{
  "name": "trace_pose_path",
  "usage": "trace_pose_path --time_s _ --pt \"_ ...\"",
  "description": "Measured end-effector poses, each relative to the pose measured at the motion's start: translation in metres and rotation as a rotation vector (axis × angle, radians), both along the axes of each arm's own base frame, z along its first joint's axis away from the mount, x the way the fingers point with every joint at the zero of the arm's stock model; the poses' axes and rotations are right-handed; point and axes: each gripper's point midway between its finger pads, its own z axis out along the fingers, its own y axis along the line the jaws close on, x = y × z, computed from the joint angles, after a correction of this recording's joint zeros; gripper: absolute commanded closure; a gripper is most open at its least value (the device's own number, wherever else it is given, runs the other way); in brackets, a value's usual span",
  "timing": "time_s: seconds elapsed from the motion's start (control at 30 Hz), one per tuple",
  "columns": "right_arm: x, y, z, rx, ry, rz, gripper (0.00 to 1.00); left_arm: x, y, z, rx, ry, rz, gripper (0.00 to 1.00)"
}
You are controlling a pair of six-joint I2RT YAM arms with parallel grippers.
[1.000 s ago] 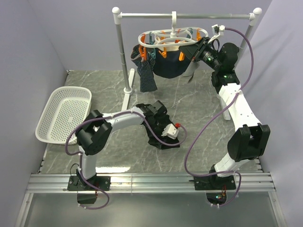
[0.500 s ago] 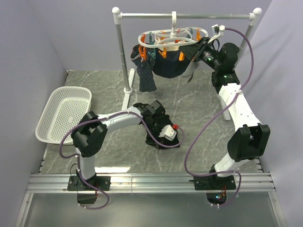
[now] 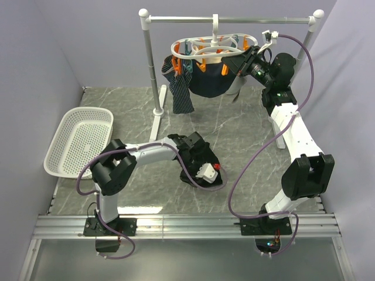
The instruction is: Clip the underwear to the hanger
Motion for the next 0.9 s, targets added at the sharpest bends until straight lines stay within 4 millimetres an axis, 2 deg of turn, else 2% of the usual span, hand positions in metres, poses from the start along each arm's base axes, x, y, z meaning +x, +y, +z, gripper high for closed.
trace_pose_path --time_s 0.03,0.13,0.3,0.4,0.43,0.47,0.5,0.63,0.8,0.9 --pt "0.0 0.0 0.0 0.0 0.0 0.0 1.0 -0.001 0.001 -0.004 0.006 -0.004 -0.003 0.47" --pt "0.0 0.0 0.0 0.0 0.0 0.0 1.0 -0.006 0.005 -0.013 0.015 -0.017 -0.016 0.42" --pt "0.0 0.0 0.0 0.0 0.0 0.0 1.0 -0.004 0.005 -0.017 -0.006 -0.057 0.001 0.48" --pt "0.0 0.0 0.0 0.0 0.0 0.0 1.0 0.004 -0.001 -0.011 -0.052 -0.104 0.043 0.73" --pt "0.0 0.0 0.0 0.0 0.0 0.0 1.0 0.006 -0.003 -0.007 -0.069 -0.116 0.06 0.91" --pt "0.0 0.0 0.0 0.0 0.0 0.0 1.0 0.008 -0.006 -0.002 -0.083 -0.122 0.079 0.99" --pt "0.0 0.0 0.0 0.0 0.0 0.0 1.0 0.01 -0.008 0.002 -0.096 -0.126 0.09 1.0" --pt "0.0 0.0 0.0 0.0 0.0 0.0 1.0 0.021 -0.013 0.032 -0.146 -0.099 0.155 1.0" --pt "-0.001 0.001 0.001 0.0 -0.004 0.007 1.0 0.065 -0.029 0.097 -0.256 -0.126 0.262 1.0" --pt "-0.002 0.001 0.002 0.002 -0.007 0.012 1.0 0.084 -0.035 0.131 -0.312 -0.165 0.307 1.0"
